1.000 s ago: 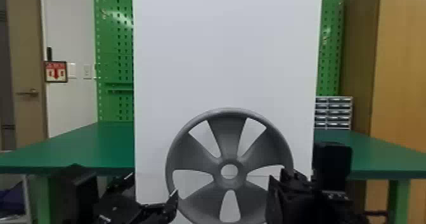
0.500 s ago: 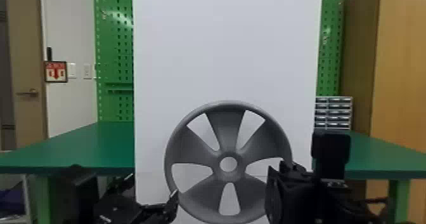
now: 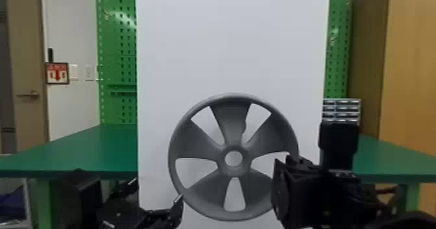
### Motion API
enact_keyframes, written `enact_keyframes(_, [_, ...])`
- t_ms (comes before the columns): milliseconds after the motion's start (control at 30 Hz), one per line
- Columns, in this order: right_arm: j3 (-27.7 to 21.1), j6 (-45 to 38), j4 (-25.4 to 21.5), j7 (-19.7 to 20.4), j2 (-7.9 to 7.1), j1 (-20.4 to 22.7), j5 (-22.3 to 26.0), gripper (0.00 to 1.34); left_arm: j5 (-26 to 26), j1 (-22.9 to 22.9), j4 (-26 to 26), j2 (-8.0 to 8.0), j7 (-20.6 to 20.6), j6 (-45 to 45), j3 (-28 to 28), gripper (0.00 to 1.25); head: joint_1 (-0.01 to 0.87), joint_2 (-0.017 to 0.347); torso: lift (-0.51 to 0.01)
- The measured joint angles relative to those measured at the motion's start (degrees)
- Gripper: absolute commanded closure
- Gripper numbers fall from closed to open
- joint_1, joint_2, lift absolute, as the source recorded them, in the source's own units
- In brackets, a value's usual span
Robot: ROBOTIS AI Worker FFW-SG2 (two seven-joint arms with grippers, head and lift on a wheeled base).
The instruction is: Hold the wheel and insert it
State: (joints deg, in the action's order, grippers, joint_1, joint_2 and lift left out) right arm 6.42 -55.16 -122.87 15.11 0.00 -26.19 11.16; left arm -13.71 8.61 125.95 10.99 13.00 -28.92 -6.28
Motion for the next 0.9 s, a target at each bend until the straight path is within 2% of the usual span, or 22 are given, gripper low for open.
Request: enact_keyframes(900, [-0.79, -4.78, -0.17, 0.0, 0.0, -5.04, 0.18, 1.18, 0.1, -0.09, -0.18, 0.0, -0.09, 0.0, -0.12, 0.1, 0.097, 0.015, -0.442])
